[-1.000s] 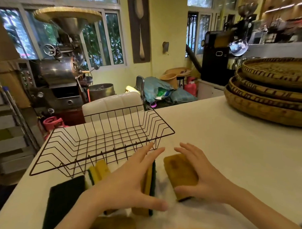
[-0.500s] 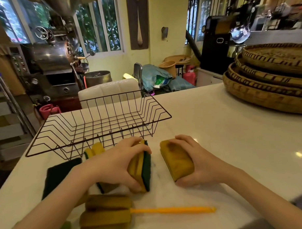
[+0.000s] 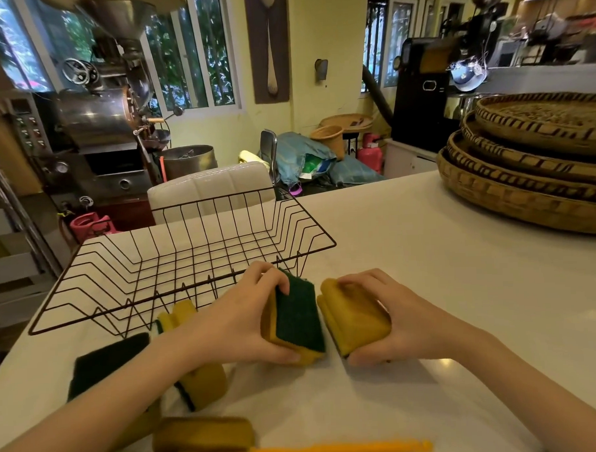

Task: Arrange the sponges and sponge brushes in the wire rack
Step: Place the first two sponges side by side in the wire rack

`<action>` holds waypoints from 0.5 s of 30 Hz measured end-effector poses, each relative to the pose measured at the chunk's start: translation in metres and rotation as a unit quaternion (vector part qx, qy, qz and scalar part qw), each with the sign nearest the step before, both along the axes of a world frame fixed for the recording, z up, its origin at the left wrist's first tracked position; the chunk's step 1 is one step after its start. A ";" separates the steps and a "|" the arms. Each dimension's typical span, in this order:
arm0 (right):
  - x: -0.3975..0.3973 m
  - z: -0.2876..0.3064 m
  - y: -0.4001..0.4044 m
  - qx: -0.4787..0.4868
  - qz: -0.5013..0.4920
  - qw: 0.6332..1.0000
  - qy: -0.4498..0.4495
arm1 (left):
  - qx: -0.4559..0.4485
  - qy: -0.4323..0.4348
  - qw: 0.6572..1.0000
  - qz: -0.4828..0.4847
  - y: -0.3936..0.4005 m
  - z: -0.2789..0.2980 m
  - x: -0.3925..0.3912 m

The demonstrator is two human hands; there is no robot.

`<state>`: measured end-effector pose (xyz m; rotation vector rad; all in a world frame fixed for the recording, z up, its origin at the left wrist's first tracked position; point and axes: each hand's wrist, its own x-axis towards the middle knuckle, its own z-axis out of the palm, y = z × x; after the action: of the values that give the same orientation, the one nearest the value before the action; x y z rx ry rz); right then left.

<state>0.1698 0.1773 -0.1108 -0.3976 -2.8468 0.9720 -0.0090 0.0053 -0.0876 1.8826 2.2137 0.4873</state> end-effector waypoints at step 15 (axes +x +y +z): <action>-0.003 -0.013 0.022 -0.270 -0.032 0.958 0.085 | -0.135 0.090 0.987 0.020 0.013 -0.001 0.001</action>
<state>0.1663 0.1991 -0.1239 -0.4195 -2.3650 1.6773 -0.0076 0.0180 -0.0883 1.8045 2.2940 0.0183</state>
